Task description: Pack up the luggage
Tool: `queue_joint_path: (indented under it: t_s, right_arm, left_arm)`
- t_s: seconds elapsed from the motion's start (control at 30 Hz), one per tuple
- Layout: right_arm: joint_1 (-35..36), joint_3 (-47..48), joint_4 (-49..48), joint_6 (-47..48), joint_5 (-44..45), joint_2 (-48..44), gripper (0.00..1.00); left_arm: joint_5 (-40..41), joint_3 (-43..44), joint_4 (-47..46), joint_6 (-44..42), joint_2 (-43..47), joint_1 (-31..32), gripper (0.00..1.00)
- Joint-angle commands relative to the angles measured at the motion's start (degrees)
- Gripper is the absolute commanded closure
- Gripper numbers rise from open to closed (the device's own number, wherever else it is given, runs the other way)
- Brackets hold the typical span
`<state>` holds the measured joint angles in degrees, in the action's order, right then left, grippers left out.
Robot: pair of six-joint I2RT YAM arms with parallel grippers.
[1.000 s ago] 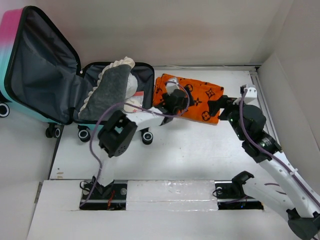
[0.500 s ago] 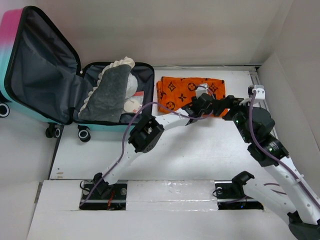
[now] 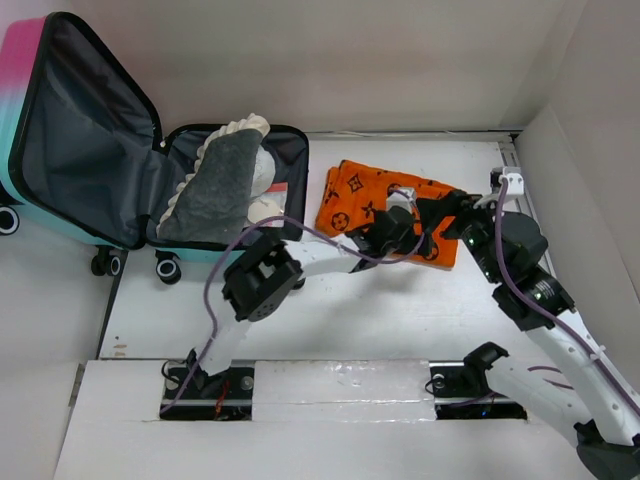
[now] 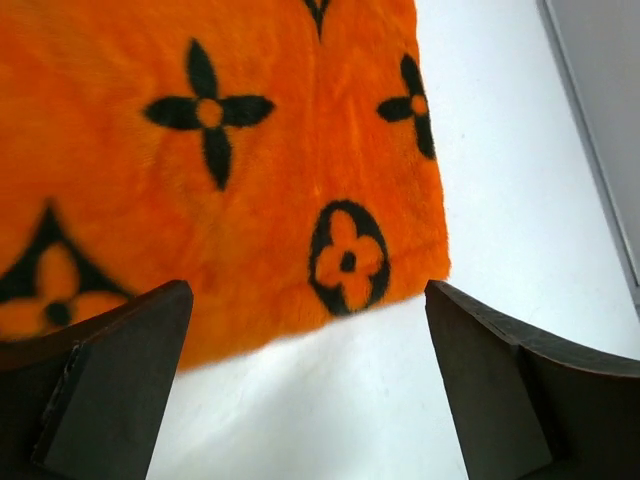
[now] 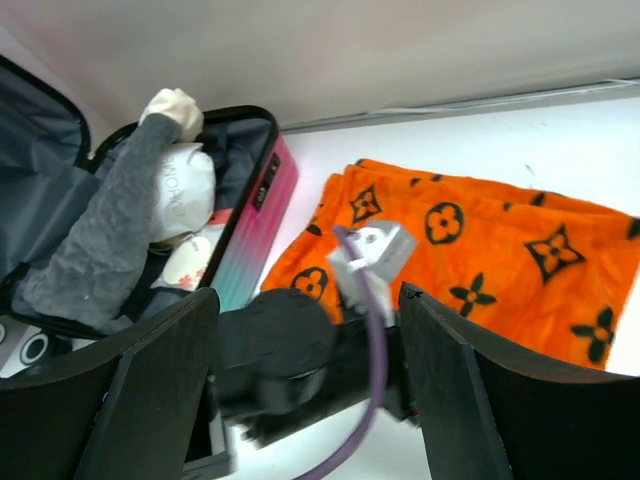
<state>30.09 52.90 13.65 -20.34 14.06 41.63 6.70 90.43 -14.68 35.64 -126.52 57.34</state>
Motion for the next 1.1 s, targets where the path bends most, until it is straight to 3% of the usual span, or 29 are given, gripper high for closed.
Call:
queue_joint_path:
  t_s: [0.0,0.1,0.23,0.27,0.33,0.4,0.43,0.47,0.6,0.7,0.8,0.87,0.93,1.0,1.07]
  right_arm:
    - [0.1,2.1,-4.7,0.5,-4.1,1.3,0.22]
    - [0.1,2.7,-4.7,1.0,-4.7,1.8,0.22]
    - [0.1,2.7,-4.7,1.5,-4.7,1.3,0.22]
    - [0.1,2.7,-4.7,1.5,-4.7,1.3,0.22]
    - [0.1,2.7,-4.1,2.1,-5.2,1.3,0.22]
    - [0.1,2.7,-3.5,2.1,-5.2,1.3,0.22]
    - [0.1,2.7,-3.5,2.6,-5.2,1.3,0.22]
    - [0.1,2.1,-3.5,2.6,-5.2,1.3,0.22]
    - [0.7,2.1,-4.1,2.6,-6.3,2.3,0.22]
    - [0.7,2.1,-4.6,2.6,-6.3,2.8,0.22]
    - [0.7,2.1,-4.6,2.6,-6.3,2.8,0.22]
    - [0.7,1.6,-4.6,2.6,-6.3,2.8,0.22]
    - [0.7,1.6,-4.6,2.6,-6.3,2.8,0.22]
    - [0.7,1.6,-4.6,2.6,-6.3,2.3,0.22]
    - [0.7,1.6,-4.6,3.1,-6.9,2.3,0.22]
  left_arm:
    - [6.4,-5.8,-3.7,-2.9,12.9,-1.2,0.00]
    - [8.8,-12.0,-6.3,-2.4,18.4,-3.9,0.00]
    - [-6.3,-18.8,-14.0,3.6,18.8,-11.3,0.00]
    - [-14.6,-19.8,-15.5,6.1,18.8,-12.7,0.00]
    - [-17.5,-26.7,-20.6,7.4,20.0,-14.4,0.02]
    - [-8.8,-32.6,-21.2,7.4,23.1,-13.6,0.14]
    - [-4.9,-33.8,-19.6,7.4,24.5,-12.8,0.39]
    - [-1.4,-34.7,-16.6,8.0,26.9,-11.2,0.42]
    - [21.3,-33.4,-3.6,12.8,28.3,-8.1,0.42]
    - [26.4,-30.4,5.1,18.9,26.3,-7.6,0.41]
    - [28.9,-23.8,13.7,26.9,21.1,-7.6,0.39]
    - [30.0,-17.2,24.6,32.5,17.8,-7.6,0.43]
    - [30.0,-13.3,30.0,33.5,13.3,-7.6,0.43]
    - [27.1,-11.2,30.7,34.4,11.6,-8.1,0.40]
    - [23.0,-13.4,24.3,34.4,11.6,-10.0,0.36]
